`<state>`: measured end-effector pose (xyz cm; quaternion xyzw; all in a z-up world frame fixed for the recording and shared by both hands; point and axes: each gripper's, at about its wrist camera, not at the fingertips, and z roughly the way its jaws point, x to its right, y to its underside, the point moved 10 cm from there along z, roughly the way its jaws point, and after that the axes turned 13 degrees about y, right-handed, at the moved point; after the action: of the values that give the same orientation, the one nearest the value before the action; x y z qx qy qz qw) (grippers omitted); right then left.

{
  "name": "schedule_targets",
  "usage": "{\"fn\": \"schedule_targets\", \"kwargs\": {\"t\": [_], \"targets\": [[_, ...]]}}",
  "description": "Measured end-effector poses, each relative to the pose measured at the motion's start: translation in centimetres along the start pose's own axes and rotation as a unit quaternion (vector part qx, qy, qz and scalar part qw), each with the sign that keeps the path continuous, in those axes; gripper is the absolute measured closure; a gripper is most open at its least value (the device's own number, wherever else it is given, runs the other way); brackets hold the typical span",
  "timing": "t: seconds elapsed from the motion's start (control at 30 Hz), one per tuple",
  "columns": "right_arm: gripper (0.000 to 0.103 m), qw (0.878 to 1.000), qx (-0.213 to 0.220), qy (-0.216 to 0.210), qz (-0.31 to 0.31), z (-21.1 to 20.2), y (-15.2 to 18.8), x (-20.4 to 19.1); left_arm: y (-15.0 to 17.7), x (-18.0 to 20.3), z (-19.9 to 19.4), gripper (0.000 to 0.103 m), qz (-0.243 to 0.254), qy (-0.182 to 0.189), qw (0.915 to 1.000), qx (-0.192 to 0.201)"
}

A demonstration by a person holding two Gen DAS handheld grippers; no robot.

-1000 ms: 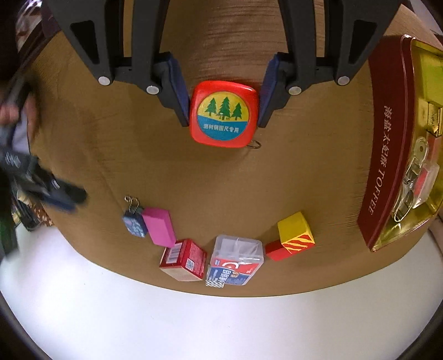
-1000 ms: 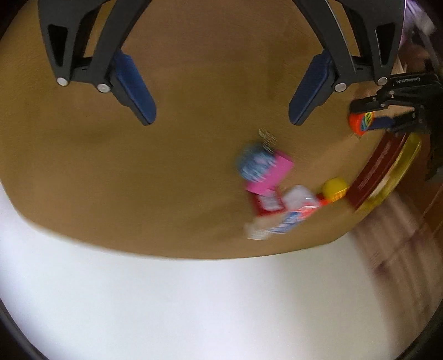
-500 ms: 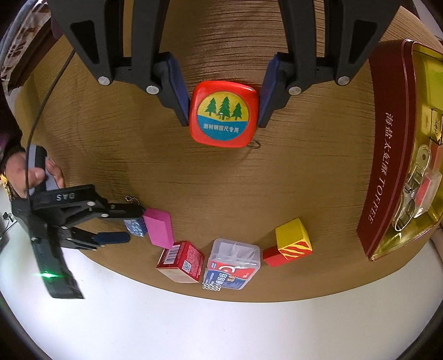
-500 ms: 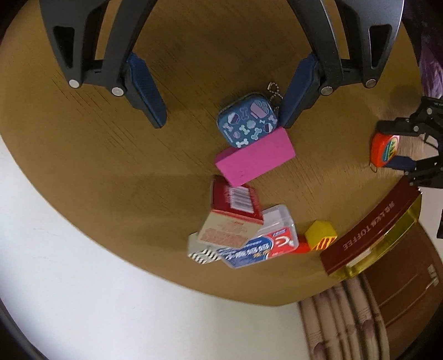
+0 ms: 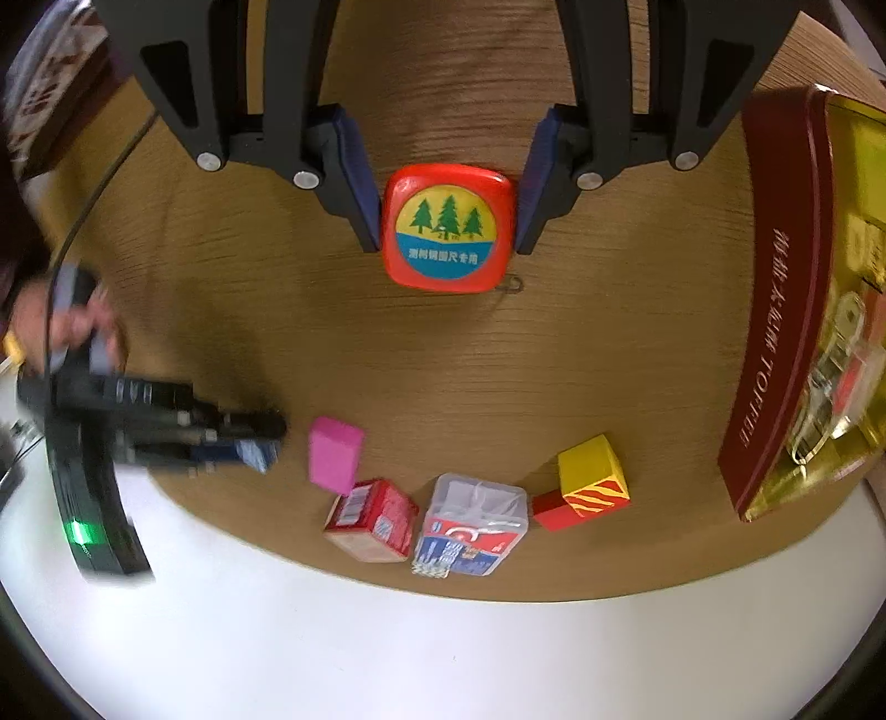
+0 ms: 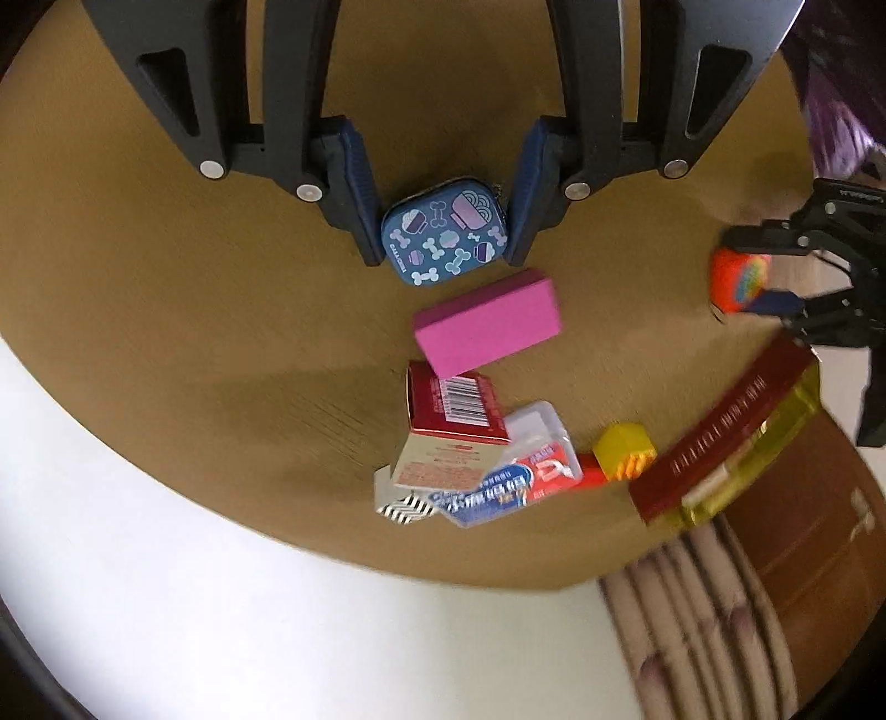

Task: Organize rigid objects
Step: 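Grasp the blue patterned tin with right gripper while left gripper holds the tape measure, then carry the red tape measure into the tin tray and open the left gripper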

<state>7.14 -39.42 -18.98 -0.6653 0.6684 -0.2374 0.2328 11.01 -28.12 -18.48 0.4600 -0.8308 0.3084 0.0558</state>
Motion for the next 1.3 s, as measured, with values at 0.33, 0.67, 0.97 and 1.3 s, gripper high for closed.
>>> {"fn": "schedule_targets", "kwargs": {"t": [0.33,0.67,0.97,1.3], "targets": [[0.062,0.997,0.021,0.039,0.069,-2.9,5.0,-0.6,-3.3,-1.1,-10.4,0.055,0.002,-0.012,0.997,0.077],[0.062,0.996,0.017,0.054,0.07,-2.5,5.2,-0.4,-3.1,-12.1,-13.7,0.058,-0.054,-0.103,0.9925,0.038],[0.062,0.996,0.017,0.046,0.081,-2.7,5.4,-0.2,-0.6,-1.3,-7.3,0.053,0.018,0.0,0.9994,-0.028],[0.061,0.996,0.018,0.05,0.077,-2.6,5.3,-0.4,0.3,-1.9,-2.4,0.052,-0.102,0.002,0.9934,-0.052]]}}
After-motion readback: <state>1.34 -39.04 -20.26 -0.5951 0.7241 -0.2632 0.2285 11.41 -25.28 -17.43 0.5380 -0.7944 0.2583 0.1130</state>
